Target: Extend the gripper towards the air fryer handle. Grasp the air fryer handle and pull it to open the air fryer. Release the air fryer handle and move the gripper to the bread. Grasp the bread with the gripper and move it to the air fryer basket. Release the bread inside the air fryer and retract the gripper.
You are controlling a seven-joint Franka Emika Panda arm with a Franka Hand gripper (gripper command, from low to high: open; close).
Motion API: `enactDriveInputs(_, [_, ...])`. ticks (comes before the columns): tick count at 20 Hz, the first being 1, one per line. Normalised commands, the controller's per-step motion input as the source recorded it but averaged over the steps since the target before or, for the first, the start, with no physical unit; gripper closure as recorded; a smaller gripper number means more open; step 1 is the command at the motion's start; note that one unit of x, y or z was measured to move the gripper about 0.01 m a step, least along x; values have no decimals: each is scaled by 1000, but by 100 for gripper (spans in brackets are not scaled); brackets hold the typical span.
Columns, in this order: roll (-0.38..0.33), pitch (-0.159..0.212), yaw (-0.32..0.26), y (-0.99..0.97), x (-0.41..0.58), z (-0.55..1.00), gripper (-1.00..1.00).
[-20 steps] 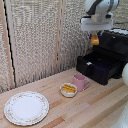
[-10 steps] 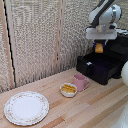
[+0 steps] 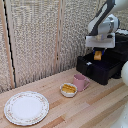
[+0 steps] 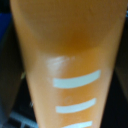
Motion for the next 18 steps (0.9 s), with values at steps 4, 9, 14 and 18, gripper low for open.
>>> enactDriveInputs(4, [-77, -5, 64, -48, 197, -314, 100])
enactDriveInputs(9, [-37, 3, 27, -17, 18, -163, -100])
enactDriveInputs(14, [-11, 60, 30, -157, 42, 52, -100])
enactDriveInputs(18, [19, 99, 23, -109, 6, 494, -100])
